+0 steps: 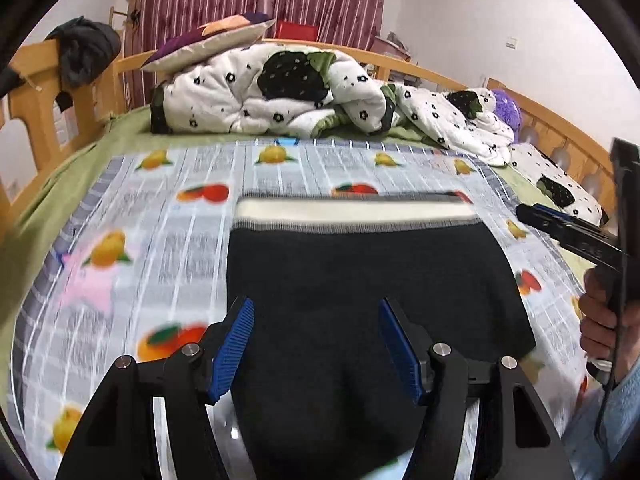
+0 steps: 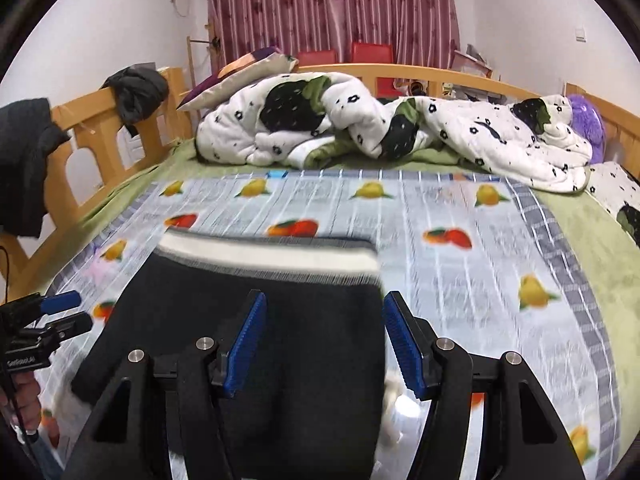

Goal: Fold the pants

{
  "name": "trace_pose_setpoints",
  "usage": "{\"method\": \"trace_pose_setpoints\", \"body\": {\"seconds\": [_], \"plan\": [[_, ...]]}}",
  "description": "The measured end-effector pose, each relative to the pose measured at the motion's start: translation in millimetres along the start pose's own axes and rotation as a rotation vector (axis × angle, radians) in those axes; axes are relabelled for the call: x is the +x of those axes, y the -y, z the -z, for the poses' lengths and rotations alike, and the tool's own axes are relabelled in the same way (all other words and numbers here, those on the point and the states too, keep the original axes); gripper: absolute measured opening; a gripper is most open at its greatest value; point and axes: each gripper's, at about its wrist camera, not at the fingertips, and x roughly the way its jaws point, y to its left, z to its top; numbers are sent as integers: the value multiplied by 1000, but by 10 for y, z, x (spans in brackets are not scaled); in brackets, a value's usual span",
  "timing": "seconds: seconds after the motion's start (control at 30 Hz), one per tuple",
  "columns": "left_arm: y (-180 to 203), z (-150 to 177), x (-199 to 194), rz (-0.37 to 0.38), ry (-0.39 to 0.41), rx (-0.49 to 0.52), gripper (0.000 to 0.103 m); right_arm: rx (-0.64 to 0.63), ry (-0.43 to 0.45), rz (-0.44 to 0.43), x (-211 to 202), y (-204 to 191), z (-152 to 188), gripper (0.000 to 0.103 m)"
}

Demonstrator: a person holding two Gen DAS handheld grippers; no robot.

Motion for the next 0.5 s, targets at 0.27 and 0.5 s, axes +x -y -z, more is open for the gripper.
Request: {"method": "trace_pose_setpoints", "body": {"seconds": [0.27, 0.5], "plan": [[-389, -329, 647, -13, -53, -75, 62, 90, -129, -32, 919, 329, -290, 60], [-695, -270, 831, 30, -75, -205, 62, 246, -225, -233, 1417, 652, -153, 32]]}}
